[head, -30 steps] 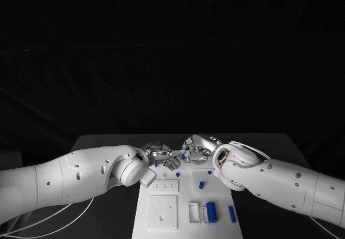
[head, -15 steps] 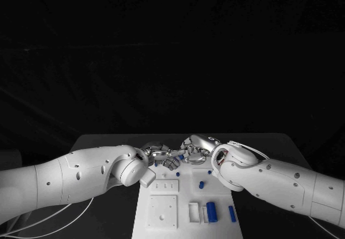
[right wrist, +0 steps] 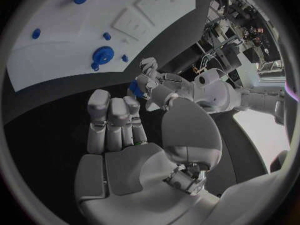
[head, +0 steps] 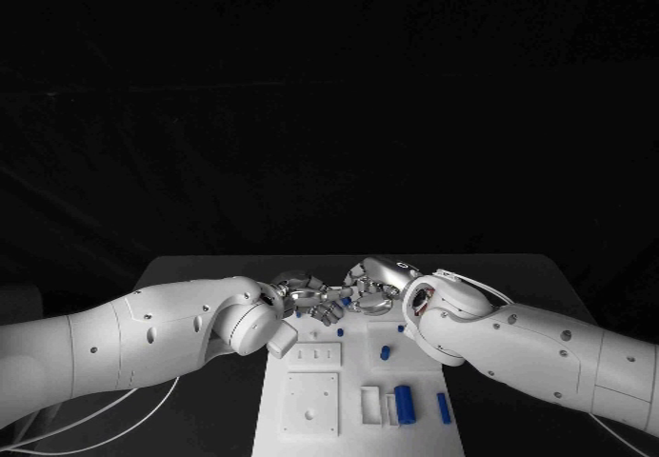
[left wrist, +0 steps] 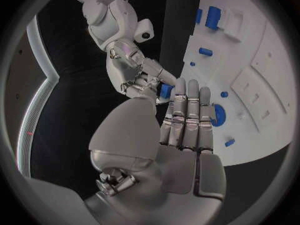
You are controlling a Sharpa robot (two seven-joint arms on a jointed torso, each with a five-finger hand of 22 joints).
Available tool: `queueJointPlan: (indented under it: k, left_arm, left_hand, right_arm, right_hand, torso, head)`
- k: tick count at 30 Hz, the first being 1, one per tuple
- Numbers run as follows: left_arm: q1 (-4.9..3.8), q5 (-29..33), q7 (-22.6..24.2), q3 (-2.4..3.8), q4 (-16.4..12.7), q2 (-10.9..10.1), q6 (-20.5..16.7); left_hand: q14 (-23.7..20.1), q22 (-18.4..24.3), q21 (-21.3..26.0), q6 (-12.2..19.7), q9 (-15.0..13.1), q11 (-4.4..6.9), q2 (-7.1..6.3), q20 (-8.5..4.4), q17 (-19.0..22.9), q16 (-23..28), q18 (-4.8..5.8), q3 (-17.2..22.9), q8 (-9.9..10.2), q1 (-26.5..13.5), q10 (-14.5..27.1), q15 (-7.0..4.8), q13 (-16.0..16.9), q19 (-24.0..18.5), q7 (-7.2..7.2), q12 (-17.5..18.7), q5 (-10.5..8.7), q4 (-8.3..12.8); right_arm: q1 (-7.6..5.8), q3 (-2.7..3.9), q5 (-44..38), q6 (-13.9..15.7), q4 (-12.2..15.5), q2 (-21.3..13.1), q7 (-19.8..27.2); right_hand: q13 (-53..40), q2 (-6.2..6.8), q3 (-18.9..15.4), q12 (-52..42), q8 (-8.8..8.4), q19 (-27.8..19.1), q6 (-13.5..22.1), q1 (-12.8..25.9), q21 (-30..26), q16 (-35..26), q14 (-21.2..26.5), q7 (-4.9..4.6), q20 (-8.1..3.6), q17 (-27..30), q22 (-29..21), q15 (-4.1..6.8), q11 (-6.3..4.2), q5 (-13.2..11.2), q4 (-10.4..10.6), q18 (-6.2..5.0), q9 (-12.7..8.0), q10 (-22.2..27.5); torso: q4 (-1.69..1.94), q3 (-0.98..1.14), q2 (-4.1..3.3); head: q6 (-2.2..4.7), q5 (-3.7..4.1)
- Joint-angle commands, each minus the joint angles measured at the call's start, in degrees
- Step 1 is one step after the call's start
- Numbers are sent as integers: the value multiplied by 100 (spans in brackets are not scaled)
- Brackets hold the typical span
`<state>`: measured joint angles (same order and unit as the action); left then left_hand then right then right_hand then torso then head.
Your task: Assemble the parts on the task board
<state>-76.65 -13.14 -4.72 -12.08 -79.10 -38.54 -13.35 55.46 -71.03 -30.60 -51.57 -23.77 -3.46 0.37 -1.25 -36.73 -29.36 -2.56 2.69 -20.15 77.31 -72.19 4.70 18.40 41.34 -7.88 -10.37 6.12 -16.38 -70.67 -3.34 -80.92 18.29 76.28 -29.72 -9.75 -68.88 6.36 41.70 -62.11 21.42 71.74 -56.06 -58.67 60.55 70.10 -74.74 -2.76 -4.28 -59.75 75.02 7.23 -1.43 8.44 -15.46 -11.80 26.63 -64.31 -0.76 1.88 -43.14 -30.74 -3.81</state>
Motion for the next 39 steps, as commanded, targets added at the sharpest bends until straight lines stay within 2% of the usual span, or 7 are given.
queueJointPlan:
  k: [1,7,25,35,36,38,39]
  left_arm:
    - [-5,30,110,18,-31,52,153]
    - [-3,39,90,13,-4,66,145]
    - [-2,66,-18,11,-5,84,170]
    - [-2,76,-53,11,-14,80,148]
    - [-2,86,-55,11,-15,79,138]
    - [-1,121,-61,11,-13,79,132]
    - [-1,130,-66,11,-12,79,132]
  left_hand:
    - [-6,17,-23,-53,-17,42,75,1,-9,-32,-70,-107,14,197,-10,-23,28,-51,12,-11,304,0]
    - [2,49,-16,-143,-51,76,177,-6,-5,-58,-51,-275,8,552,-73,-36,83,-56,48,-32,781,0]
    - [12,88,-17,-254,-78,109,91,-18,12,-74,-34,-414,16,335,-151,-41,143,-37,83,-61,919,-27]
    - [2,115,-11,-349,-118,143,129,-20,14,-103,-22,-291,18,869,-203,-48,206,-72,125,-95,1569,47]
    - [-1,119,-9,-360,-124,148,140,-20,15,-105,-20,-278,17,937,-214,-49,213,-75,131,-100,1578,53]
    - [-5,158,12,-399,-143,155,9,-9,26,-103,-2,159,23,1189,-244,-41,229,-61,148,-104,1144,-17]
    - [-8,163,15,-417,-153,162,-13,-11,29,-103,0,259,18,1230,-263,-43,237,-66,156,-111,1171,-1]
  right_arm:
    - [12,-10,-48,-142,45,38,87]
    - [18,-15,-48,-163,88,42,85]
    - [21,-38,-106,-175,113,62,58]
    - [27,-47,-108,-182,107,67,56]
    - [29,-48,-108,-184,105,71,56]
    - [32,-49,-108,-185,105,75,56]
    - [33,-49,-108,-187,104,77,55]
  right_hand:
    - [8,-1,-7,5,13,-11,-256,50,-17,-14,-16,-214,-45,-7,45,39,-4,18,34,-320,195,-46]
    - [8,1,-9,5,12,-10,-257,53,-17,-14,-17,-214,-45,-8,45,39,-4,20,36,-320,197,-47]
    - [8,2,-11,5,10,-7,-261,60,-19,-15,-18,-212,-46,-11,45,40,-5,26,44,-320,202,-48]
    - [7,4,-12,5,9,-6,-263,61,-20,-16,-19,-212,-47,-12,45,41,-6,29,46,-320,204,-49]
    - [7,4,-12,5,9,-6,-263,61,-20,-16,-19,-211,-47,-12,45,41,-6,29,46,-320,204,-49]
    - [7,4,-12,5,9,-5,-264,61,-20,-16,-19,-211,-47,-12,45,41,-6,29,46,-320,205,-49]
    - [7,4,-12,5,9,-5,-264,61,-20,-16,-19,-211,-47,-12,45,41,-6,30,46,-320,205,-49]
  torso:
    - [-5,4,-2]
    - [-5,5,-1]
    - [0,5,-4]
    - [-2,3,-3]
    - [-1,3,-4]
    - [-1,3,-4]
    - [0,3,-3]
  head:
    - [-3,-6]
    - [-6,-8]
    - [-18,-11]
    - [-30,-16]
    - [-31,-16]
    - [-31,-16]
    - [-33,-13]
